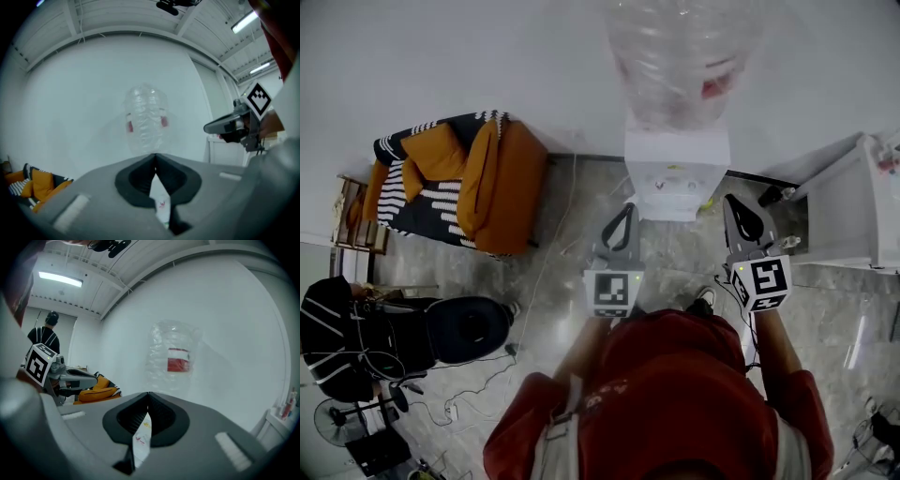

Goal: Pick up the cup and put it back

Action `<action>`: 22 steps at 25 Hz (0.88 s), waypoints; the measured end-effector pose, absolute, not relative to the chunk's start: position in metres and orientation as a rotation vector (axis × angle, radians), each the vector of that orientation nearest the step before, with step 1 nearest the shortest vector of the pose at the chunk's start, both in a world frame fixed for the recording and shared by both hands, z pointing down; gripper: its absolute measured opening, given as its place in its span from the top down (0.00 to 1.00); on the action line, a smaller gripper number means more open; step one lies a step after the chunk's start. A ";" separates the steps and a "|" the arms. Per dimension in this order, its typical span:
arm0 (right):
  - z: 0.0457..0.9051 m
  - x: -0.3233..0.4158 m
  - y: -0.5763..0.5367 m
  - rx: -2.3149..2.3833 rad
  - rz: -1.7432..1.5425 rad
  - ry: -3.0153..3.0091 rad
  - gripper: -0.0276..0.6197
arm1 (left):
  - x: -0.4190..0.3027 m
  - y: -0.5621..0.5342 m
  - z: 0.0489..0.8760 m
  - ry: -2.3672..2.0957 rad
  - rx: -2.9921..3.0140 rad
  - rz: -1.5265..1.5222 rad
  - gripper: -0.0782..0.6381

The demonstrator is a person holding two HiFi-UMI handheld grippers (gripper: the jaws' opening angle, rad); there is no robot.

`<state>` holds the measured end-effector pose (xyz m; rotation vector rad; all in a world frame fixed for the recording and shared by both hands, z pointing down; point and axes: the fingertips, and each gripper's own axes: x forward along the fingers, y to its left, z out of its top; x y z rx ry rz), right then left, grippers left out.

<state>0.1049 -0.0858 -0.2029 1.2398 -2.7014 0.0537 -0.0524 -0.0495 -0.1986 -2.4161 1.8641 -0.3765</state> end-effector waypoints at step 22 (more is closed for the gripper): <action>-0.199 0.124 -0.075 1.264 0.084 -2.721 0.96 | -0.032 -0.044 -0.202 1.856 -2.421 -0.326 0.90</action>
